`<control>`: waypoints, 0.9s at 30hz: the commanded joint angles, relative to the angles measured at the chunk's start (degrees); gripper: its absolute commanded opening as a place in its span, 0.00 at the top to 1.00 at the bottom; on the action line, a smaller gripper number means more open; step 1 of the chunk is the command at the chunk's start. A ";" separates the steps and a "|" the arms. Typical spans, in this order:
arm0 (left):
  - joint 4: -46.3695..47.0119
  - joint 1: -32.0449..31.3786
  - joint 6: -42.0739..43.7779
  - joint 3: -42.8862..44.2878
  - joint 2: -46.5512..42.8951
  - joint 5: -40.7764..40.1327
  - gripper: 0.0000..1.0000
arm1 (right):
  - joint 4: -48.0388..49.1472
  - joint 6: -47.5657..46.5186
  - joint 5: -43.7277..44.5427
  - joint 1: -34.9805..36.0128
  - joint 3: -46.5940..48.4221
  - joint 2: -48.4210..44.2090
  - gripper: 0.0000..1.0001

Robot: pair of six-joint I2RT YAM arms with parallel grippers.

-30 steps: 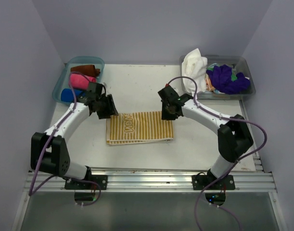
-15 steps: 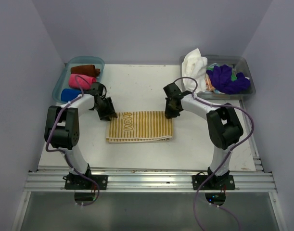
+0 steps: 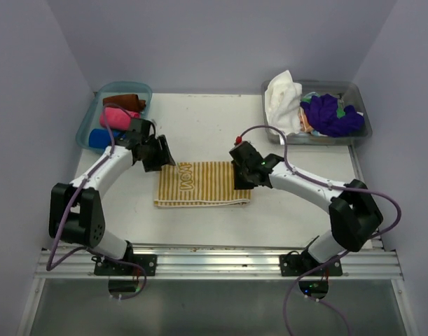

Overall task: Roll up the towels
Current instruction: Fold the towel

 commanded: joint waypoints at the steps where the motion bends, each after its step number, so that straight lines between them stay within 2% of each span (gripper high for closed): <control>1: 0.99 -2.98 -0.71 -5.32 0.12 1.91 0.39 | 1.79 2.49 1.41 -0.58 -4.98 3.08 0.78; 5: 1.44 -3.25 -0.45 -8.22 4.34 1.30 0.41 | -0.22 3.27 3.96 -0.58 -6.14 7.92 0.83; 8: 1.53 -3.34 -0.18 -8.75 4.43 1.12 0.42 | -0.57 4.16 2.82 -0.58 -6.41 4.78 0.83; 12: -0.14 -3.34 0.08 -7.61 1.98 0.86 0.42 | -4.08 3.99 6.33 -0.32 -1.85 -1.55 0.80; 14: -1.19 -3.34 0.00 -7.35 -0.13 0.77 0.42 | -4.44 2.41 8.35 -0.93 0.00 -1.74 0.77; 19: -3.39 -3.60 -1.23 -8.05 -4.61 1.12 0.42 | -3.39 -2.25 6.17 -7.51 8.07 6.75 0.78; 25: -1.73 -4.74 -3.25 -12.08 -7.00 3.06 0.42 | -2.95 -8.85 2.38 -9.63 20.38 19.25 0.81; 27: -0.94 -4.83 -3.78 -13.14 -6.21 3.49 0.42 | -2.16 -9.55 1.77 -10.95 21.62 23.21 0.82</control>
